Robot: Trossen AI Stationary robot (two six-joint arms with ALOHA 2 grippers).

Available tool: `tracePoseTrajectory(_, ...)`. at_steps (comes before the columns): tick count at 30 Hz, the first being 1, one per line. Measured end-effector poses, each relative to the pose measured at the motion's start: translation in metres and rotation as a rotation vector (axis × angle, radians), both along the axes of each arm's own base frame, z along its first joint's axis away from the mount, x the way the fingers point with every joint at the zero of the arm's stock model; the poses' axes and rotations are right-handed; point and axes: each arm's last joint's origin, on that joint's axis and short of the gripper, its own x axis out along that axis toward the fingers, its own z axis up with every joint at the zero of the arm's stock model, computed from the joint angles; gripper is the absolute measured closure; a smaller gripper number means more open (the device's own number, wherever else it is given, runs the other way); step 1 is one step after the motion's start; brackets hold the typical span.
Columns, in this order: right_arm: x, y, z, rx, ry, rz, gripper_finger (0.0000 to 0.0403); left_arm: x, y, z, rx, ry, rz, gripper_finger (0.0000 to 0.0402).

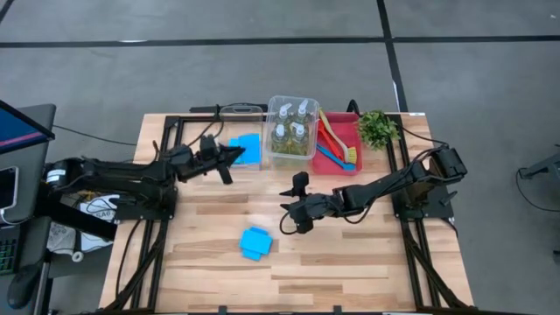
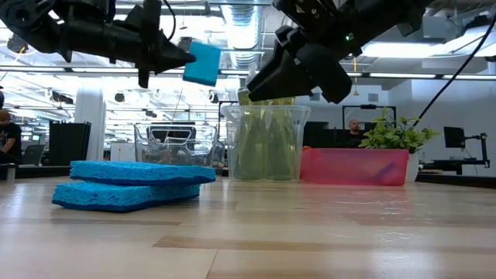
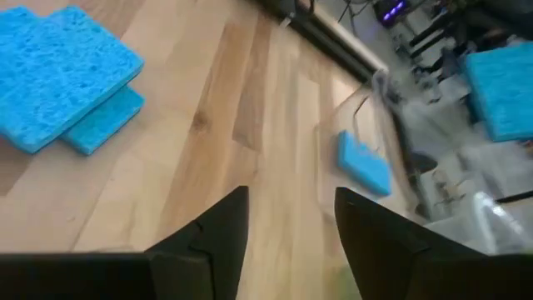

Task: Pick & Place Kitchen Sink Supplies
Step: Put the blue sponge into the transparent bin

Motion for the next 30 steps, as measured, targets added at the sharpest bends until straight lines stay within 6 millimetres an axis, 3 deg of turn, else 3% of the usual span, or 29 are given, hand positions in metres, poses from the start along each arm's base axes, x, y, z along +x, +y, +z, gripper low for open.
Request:
tracePoseTrajectory(15,-0.008,0.002,-0.013,0.211,0.083,-0.104,0.0245,-0.011,0.05,-0.017,0.0,0.137,0.378,0.0376)
tracePoseTrajectory(23,-0.011,0.017,-0.013,0.241,0.079,-0.069,0.023,-0.009,0.067,-0.036,-0.047,0.219,0.423,0.0314)
tracePoseTrajectory(30,-0.012,0.019,-0.013,0.251,0.076,-0.068,0.0215,-0.009,0.069,-0.037,-0.057,0.217,0.43,0.0266)
